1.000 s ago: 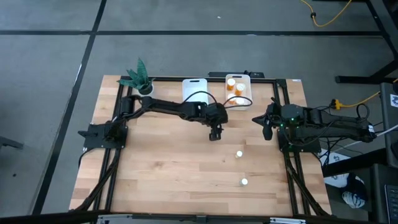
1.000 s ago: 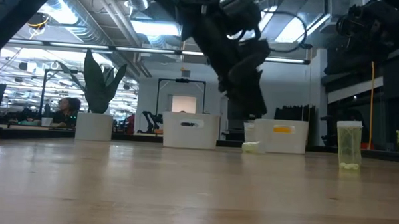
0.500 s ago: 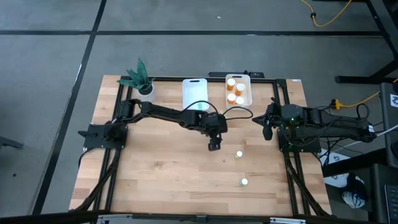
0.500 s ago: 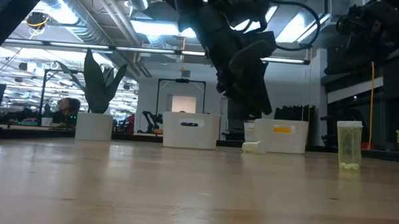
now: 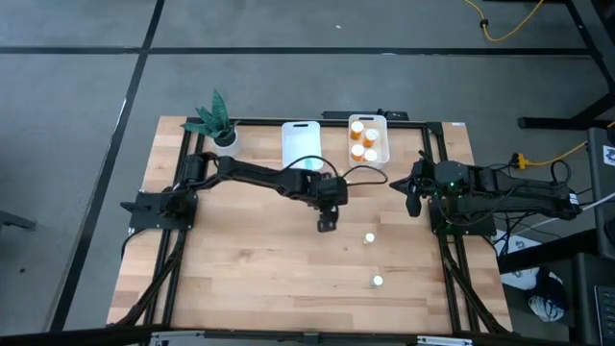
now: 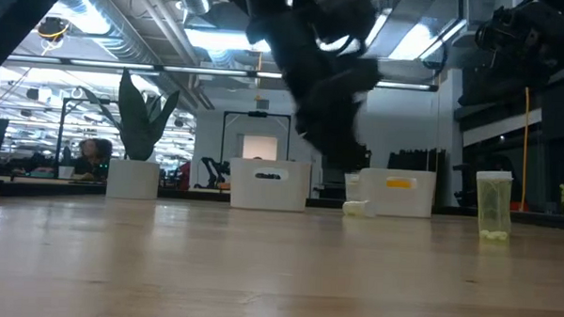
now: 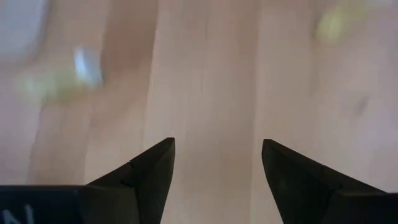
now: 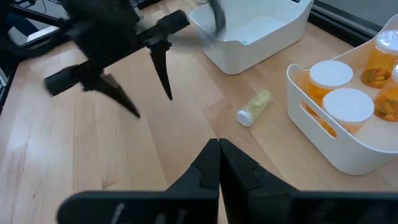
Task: Pick and place medicine bottles into bin by pill shape (circle, oval)
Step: Adjust the left white bin
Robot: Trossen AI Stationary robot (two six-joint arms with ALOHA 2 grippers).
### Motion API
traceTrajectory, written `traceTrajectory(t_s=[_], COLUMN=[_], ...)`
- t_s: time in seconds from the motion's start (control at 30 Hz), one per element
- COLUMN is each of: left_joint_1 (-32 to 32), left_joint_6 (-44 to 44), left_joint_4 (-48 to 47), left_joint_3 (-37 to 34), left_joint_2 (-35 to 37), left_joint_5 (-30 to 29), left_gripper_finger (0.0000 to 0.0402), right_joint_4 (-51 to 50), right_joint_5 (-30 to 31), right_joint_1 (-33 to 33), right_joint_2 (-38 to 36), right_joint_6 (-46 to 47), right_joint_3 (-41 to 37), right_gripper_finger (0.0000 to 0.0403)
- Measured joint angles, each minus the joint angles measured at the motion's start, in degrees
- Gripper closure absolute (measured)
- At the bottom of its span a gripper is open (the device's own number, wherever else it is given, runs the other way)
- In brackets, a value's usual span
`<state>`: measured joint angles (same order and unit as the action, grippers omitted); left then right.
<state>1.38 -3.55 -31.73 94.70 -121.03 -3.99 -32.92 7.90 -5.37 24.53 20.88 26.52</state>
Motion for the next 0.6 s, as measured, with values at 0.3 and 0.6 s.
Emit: traceTrajectory(t_s=[0.3, 0.6], left_joint_1=[7.3, 15.5], left_joint_6=[-0.5, 0.3], left_joint_4=[-19.3, -21.5], left_joint_3=[-0.5, -3.9], left_joint_2=[0.3, 0.3], left_joint_5=[-0.1, -2.2], left_gripper_finger=[0.0168, 0.0168], right_joint_4=[-0.2, -0.2], right_joint_5=[-0.5, -0.6], right_joint_1=[0.0, 0.0], right_joint_2=[0.0, 0.0], right_joint_6=[0.0, 0.0], right_joint_3=[0.0, 0.0], right_gripper_finger=[0.0399, 0.0399])
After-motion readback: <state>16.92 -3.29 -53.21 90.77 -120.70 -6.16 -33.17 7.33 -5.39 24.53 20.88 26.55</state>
